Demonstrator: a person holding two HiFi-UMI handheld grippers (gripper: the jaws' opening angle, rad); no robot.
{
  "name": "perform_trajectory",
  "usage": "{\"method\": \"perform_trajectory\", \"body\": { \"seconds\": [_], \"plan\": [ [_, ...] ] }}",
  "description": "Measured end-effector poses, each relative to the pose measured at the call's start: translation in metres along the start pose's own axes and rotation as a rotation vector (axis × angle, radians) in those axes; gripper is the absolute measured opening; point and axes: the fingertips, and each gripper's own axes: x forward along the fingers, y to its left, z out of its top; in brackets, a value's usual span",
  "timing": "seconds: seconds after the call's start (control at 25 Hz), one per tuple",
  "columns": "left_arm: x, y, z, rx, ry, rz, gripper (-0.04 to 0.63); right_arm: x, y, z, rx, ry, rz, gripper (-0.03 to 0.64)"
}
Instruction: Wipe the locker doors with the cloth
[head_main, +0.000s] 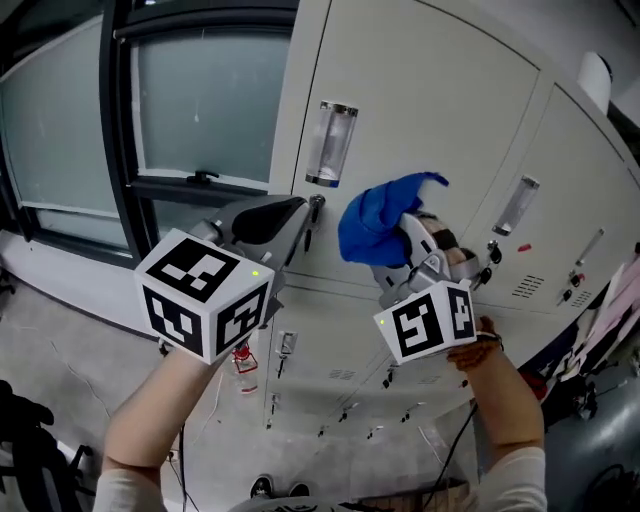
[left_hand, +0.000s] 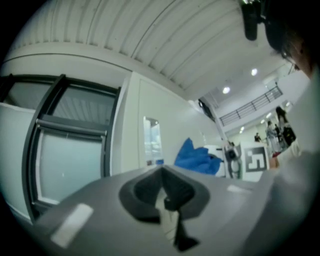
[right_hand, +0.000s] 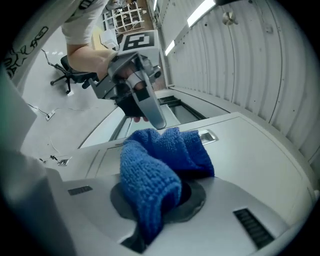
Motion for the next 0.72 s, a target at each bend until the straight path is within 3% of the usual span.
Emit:
{"method": "perform_trajectory", "body": {
  "seconds": [0.44, 0.72],
  "plan": [
    [0.027, -0.012, 0.102, 0.093, -0.079, -0.063, 0.003, 0.012, -0.172, 0.057, -0.046, -0.07, -0.11, 0.034],
    [0.04, -0.022, 0.122, 0.098, -0.099, -0.098, 0.003, -0.005, -0.242, 0.056, 0.034, -0.084, -0.217, 0.034]
  ]
}}
